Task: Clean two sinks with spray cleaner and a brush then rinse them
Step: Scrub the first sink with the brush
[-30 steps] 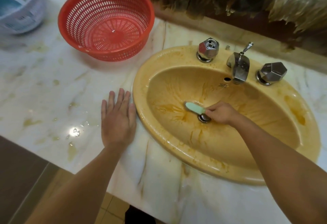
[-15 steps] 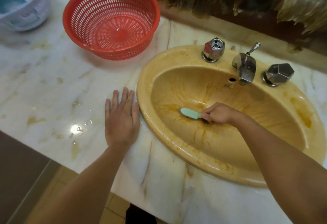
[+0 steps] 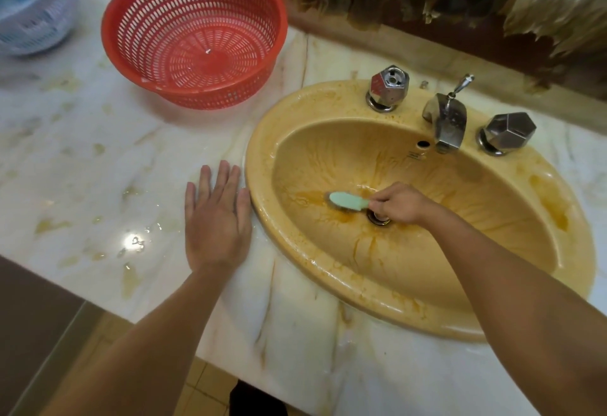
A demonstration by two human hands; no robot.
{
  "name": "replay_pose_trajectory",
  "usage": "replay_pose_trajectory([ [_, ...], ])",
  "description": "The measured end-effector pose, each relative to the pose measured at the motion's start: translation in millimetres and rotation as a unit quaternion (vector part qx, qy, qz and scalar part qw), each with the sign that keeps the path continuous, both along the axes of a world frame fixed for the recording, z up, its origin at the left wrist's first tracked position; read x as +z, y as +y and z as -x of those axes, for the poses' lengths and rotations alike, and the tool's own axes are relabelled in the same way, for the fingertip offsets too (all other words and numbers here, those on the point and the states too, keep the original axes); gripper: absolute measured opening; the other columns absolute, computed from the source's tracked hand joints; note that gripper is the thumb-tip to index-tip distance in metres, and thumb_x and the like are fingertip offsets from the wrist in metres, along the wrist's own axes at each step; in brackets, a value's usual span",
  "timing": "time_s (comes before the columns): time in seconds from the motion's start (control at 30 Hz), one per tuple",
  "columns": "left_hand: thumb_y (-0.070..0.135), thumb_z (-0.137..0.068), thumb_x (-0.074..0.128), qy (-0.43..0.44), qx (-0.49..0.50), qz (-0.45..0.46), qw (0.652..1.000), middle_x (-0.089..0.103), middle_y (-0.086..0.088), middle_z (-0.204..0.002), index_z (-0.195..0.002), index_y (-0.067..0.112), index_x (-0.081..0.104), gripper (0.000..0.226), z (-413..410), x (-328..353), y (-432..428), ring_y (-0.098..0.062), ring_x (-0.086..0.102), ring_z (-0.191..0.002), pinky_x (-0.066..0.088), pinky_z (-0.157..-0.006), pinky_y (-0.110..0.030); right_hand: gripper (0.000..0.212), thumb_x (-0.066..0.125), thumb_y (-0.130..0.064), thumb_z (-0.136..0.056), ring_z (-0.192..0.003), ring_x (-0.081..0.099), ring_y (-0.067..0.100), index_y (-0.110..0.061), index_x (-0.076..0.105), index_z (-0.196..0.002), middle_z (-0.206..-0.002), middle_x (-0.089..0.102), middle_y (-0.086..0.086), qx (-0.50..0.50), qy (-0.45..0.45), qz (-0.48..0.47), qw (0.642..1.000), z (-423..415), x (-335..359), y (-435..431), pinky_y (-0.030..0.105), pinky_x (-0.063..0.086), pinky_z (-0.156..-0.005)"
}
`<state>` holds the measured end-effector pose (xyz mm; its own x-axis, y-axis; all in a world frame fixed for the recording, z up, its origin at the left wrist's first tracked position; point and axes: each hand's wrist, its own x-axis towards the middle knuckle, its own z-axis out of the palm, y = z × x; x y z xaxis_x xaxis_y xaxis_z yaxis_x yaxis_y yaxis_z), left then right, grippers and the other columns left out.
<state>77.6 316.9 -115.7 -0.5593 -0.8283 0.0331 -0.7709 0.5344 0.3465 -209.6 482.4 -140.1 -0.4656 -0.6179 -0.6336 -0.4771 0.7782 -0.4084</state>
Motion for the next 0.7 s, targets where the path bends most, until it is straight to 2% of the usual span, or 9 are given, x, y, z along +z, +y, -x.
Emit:
replay_pose_trajectory([
  [0.07, 0.042, -0.107, 0.018, 0.001, 0.001, 0.001, 1.000, 0.030, 0.004, -0.164, -0.156, 0.021, 0.037, 0.057, -0.3, -0.3, 0.4, -0.018, 0.013, -0.156, 0.005, -0.127, -0.042, 0.026, 0.051, -0.036, -0.101, -0.088, 0.060, 0.022, -0.035, 0.072, -0.116, -0.098, 0.070, 0.003, -0.014, 0.134, 0.025, 0.991, 3.2, -1.7, 2.1, 0.033, 0.049, -0.074],
  [0.1, 0.042, -0.107, 0.017, 0.001, 0.001, 0.001, 1.000, 0.030, 0.004, -0.164, -0.156, 0.021, 0.038, 0.057, -0.1, -0.3, 0.8, -0.018, 0.013, -0.156, 0.005, -0.127, -0.042, 0.026, 0.050, -0.037, -0.101, -0.090, 0.061, 0.023, -0.036, 0.072, -0.114, -0.098, 0.070, 0.003, -0.019, 0.157, 0.026, 0.987, 4.2, -1.2, 3.8, 0.034, 0.050, -0.075],
  [0.17, 0.043, -0.107, 0.017, 0.003, 0.001, 0.002, 1.000, 0.031, 0.004, -0.164, -0.156, 0.021, 0.038, 0.058, -0.4, 0.0, 0.6, -0.018, 0.013, -0.156, 0.005, -0.127, -0.042, 0.024, 0.051, -0.036, -0.100, -0.091, 0.063, 0.023, -0.036, 0.075, -0.102, -0.093, 0.070, 0.001, 0.006, 0.110, 0.001, 0.994, 5.1, 1.1, 6.2, 0.033, 0.049, -0.074],
  [0.2, 0.043, -0.107, 0.016, 0.004, 0.001, 0.003, 1.000, 0.031, 0.004, -0.164, -0.156, 0.020, 0.038, 0.058, -0.7, -0.1, 0.2, -0.018, 0.013, -0.156, 0.005, -0.127, -0.041, 0.025, 0.051, -0.035, -0.101, -0.091, 0.063, 0.022, -0.033, 0.075, -0.104, -0.093, 0.070, 0.001, 0.018, 0.103, -0.013, 0.994, 5.6, 3.4, 8.3, 0.034, 0.050, -0.076],
  [0.3, 0.043, -0.106, 0.016, 0.005, 0.000, 0.003, 1.000, 0.031, 0.003, -0.164, -0.156, 0.020, 0.038, 0.059, -1.1, -0.4, -0.2, -0.019, 0.013, -0.156, 0.005, -0.127, -0.041, 0.031, 0.044, -0.038, -0.104, -0.099, 0.061, 0.027, -0.030, 0.065, -0.125, -0.108, 0.069, 0.006, 0.030, 0.243, -0.016, 0.969, 8.9, 8.6, 12.7, 0.038, 0.046, -0.082],
  [0.43, 0.041, -0.106, 0.016, 0.007, -0.001, 0.003, 1.000, 0.031, 0.003, -0.164, -0.155, 0.020, 0.039, 0.058, -0.3, -0.4, 0.4, -0.019, 0.013, -0.156, 0.005, -0.127, -0.041, 0.029, 0.046, -0.035, -0.102, -0.089, 0.061, 0.026, -0.026, 0.071, -0.111, -0.104, 0.070, 0.010, 0.027, 0.181, -0.034, 0.982, 8.8, 5.4, 19.0, 0.033, 0.046, -0.071],
  [0.5, 0.041, -0.106, 0.016, 0.008, 0.000, 0.004, 1.000, 0.032, 0.002, -0.164, -0.155, 0.020, 0.039, 0.058, -0.5, 0.3, 1.0, -0.019, 0.014, -0.156, 0.005, -0.127, -0.041, 0.029, 0.044, -0.039, -0.103, -0.089, 0.063, 0.029, -0.031, 0.066, -0.119, -0.101, 0.069, 0.007, 0.020, 0.242, -0.032, 0.969, 10.1, 7.5, 23.1, 0.035, 0.050, -0.070],
  [0.63, 0.042, -0.106, 0.016, 0.003, -0.001, 0.006, 1.000, 0.031, 0.002, -0.164, -0.156, 0.020, 0.038, 0.058, -0.4, -0.2, -0.1, -0.019, 0.013, -0.156, 0.005, -0.127, -0.041, 0.031, 0.044, -0.039, -0.101, -0.094, 0.063, 0.028, -0.026, 0.071, -0.107, -0.097, 0.068, 0.006, 0.029, 0.185, -0.055, 0.981, 8.8, 6.6, 27.3, 0.034, 0.050, -0.072],
  [0.7, 0.042, -0.106, 0.016, 0.000, -0.001, 0.004, 1.000, 0.030, 0.003, -0.164, -0.156, 0.021, 0.037, 0.058, -0.1, -0.6, 0.0, -0.019, 0.012, -0.156, 0.005, -0.127, -0.041, 0.031, 0.043, -0.042, -0.102, -0.092, 0.063, 0.029, -0.030, 0.067, -0.116, -0.099, 0.067, 0.006, 0.025, 0.239, -0.056, 0.969, 12.7, 7.3, 31.1, 0.037, 0.053, -0.074],
])
